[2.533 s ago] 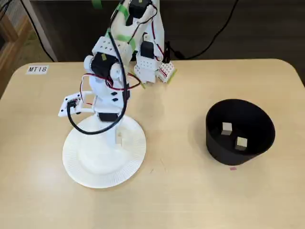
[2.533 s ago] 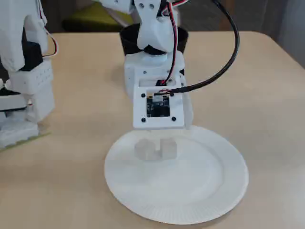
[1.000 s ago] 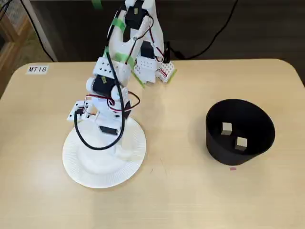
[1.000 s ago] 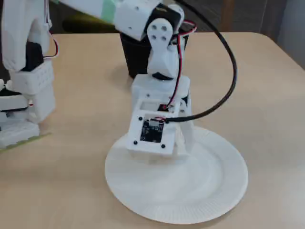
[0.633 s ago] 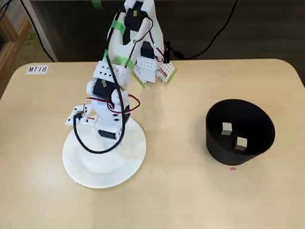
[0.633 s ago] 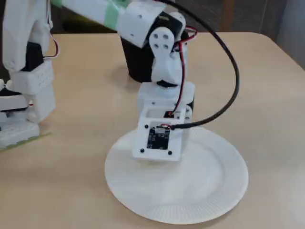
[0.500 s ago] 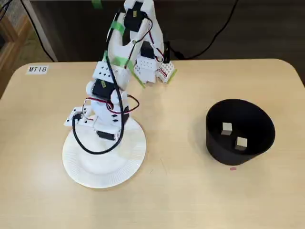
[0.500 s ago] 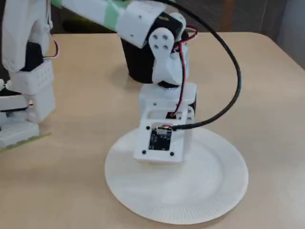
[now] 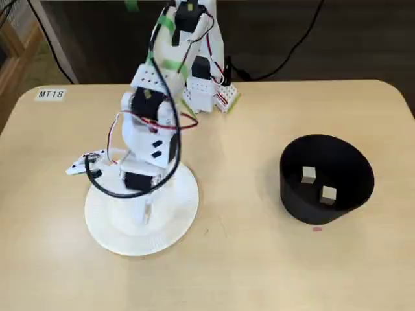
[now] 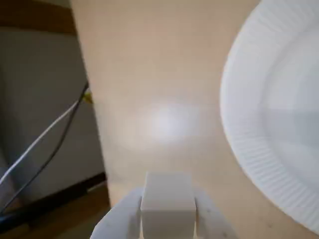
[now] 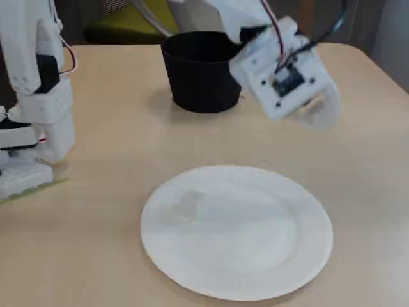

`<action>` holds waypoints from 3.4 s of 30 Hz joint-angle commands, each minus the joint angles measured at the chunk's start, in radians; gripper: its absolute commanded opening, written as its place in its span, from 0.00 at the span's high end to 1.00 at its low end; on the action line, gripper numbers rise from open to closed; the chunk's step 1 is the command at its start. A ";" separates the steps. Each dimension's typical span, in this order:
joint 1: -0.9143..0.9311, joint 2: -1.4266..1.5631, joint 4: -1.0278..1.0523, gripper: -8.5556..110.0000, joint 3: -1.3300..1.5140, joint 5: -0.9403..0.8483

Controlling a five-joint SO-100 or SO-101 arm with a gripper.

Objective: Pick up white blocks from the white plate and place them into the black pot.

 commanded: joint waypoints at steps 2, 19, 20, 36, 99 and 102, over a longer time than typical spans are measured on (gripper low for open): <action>-0.179 0.224 -0.106 0.95 -0.037 0.043; -0.870 0.528 0.029 0.95 0.488 0.192; -0.873 0.526 0.017 0.95 0.522 0.192; -0.839 0.502 -0.118 0.54 0.565 0.153; 0.341 0.048 0.779 0.61 0.258 0.092; 0.341 0.025 0.750 0.63 0.262 0.117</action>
